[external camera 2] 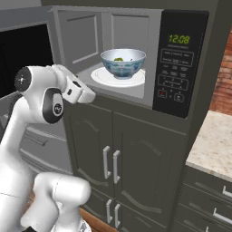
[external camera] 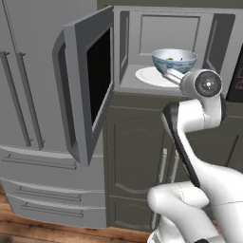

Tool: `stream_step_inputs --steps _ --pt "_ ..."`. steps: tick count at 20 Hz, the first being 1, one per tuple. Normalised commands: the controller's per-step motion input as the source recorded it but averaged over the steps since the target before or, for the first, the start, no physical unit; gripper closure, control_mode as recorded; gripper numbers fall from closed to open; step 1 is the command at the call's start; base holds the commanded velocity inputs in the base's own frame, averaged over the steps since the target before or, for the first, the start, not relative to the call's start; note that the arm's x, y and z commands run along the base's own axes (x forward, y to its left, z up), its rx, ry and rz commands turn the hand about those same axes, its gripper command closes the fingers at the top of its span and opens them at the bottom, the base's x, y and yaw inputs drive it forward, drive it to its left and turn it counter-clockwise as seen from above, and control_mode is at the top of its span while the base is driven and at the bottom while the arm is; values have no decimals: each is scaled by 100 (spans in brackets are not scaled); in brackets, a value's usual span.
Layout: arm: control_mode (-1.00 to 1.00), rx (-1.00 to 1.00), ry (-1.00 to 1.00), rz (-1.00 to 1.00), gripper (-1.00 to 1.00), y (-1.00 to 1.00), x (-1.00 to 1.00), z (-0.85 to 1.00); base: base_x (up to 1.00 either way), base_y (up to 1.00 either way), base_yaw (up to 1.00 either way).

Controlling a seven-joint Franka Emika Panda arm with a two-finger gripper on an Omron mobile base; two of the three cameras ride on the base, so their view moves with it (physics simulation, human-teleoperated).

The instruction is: Place the bowl containing the garlic and broccoli in the microwave. Close the microwave door and press the start button to microwave the meal.

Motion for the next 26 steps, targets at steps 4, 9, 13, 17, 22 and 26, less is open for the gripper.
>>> stream_step_inputs --steps 4,9,13,17,22,26 --pt "-100 -67 37 39 -100 40 -86 34 0 0 0" --pt "-100 -61 43 23 -100 59 -75 30 0 0 0" --pt "-100 -50 2 15 -100 55 -69 -24 0 0 0" --pt "-100 -42 0 10 -100 73 -78 2 0 0 0" --pt "-100 -45 0 1 -100 72 -38 35 0 0 0" --pt "-100 -52 0 0 -100 91 -55 4 0 0 0"
